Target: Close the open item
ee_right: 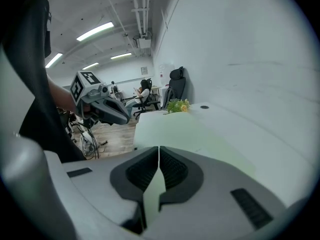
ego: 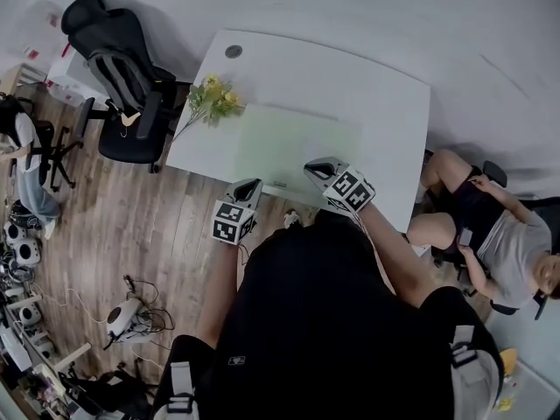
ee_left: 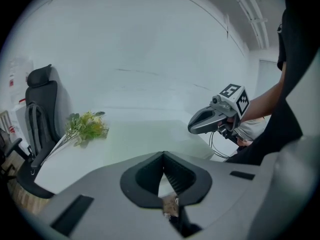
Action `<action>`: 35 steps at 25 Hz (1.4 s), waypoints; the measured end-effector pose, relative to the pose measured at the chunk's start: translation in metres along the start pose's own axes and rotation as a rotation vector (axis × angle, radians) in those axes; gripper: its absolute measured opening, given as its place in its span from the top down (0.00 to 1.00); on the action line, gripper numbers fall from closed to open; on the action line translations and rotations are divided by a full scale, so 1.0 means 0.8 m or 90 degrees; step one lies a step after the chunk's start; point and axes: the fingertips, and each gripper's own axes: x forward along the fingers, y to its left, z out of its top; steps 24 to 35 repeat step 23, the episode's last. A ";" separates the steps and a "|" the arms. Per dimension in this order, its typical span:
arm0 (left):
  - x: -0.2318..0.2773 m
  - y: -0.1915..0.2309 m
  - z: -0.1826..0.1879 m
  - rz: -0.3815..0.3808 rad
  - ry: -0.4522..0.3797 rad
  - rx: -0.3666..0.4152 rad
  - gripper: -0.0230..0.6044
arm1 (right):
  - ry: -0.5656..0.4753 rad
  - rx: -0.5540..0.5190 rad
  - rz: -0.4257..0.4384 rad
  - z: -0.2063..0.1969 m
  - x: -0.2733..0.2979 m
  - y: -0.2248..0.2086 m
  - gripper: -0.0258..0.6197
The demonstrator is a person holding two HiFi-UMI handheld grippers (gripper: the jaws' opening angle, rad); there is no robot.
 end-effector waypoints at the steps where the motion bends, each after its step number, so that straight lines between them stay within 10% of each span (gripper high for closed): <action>1: 0.000 -0.001 0.003 0.000 0.000 0.008 0.96 | -0.003 0.006 -0.001 -0.001 -0.004 0.000 0.95; 35: -0.010 -0.004 0.017 -0.016 -0.014 0.011 0.96 | -0.023 0.040 0.018 -0.011 -0.018 0.002 0.95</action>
